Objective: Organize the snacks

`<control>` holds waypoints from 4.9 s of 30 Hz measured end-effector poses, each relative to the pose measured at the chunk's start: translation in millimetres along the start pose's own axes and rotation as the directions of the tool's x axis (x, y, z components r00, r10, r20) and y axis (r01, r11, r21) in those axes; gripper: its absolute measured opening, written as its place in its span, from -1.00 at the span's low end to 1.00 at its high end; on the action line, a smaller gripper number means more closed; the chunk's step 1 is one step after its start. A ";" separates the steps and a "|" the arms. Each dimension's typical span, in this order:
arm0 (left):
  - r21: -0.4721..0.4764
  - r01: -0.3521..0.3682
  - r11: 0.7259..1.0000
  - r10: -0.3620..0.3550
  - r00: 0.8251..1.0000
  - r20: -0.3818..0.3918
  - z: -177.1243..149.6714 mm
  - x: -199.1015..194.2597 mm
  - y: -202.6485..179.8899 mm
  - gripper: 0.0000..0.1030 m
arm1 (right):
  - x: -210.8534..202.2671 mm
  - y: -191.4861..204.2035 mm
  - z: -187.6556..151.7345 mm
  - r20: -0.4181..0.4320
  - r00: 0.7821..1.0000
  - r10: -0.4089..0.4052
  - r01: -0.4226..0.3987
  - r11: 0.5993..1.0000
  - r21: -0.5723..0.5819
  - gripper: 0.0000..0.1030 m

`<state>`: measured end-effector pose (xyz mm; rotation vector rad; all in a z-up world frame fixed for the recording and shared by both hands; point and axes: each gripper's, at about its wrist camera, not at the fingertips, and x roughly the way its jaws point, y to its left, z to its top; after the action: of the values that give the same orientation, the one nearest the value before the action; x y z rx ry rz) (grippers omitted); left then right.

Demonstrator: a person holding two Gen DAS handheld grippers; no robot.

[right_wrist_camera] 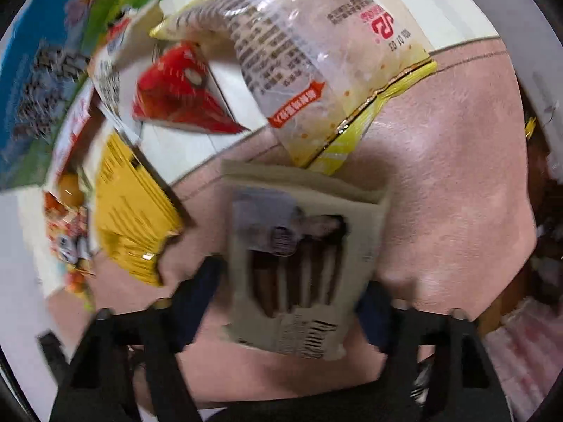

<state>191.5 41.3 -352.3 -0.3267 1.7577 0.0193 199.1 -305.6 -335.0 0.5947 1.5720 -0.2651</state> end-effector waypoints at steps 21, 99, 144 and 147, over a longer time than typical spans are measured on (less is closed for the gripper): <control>0.239 -0.104 0.965 0.074 0.989 0.131 2.1 -3.2 -85.7 0.08 | 19.7 33.8 -42.4 -0.056 0.998 -0.025 0.010 0.967 -0.254 0.19; 0.306 -0.083 0.948 -0.042 0.925 0.378 188.2 -225.2 -201.0 0.85 | -151.8 230.6 169.2 0.218 0.975 0.034 0.084 0.855 -0.512 0.92; -0.183 0.157 0.971 -0.120 0.973 0.198 121.9 -57.3 -105.4 0.41 | -22.2 111.7 128.1 0.099 0.984 0.145 -0.147 0.989 0.014 0.10; -0.087 0.099 0.991 -0.081 0.979 0.189 117.7 -55.1 -113.4 0.12 | -23.6 120.3 122.4 0.037 0.988 0.148 -0.143 0.983 -0.111 0.08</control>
<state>339.8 -33.5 -305.8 -0.4601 1.5591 0.0677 366.1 -272.5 -302.4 0.6114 1.4817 -0.0816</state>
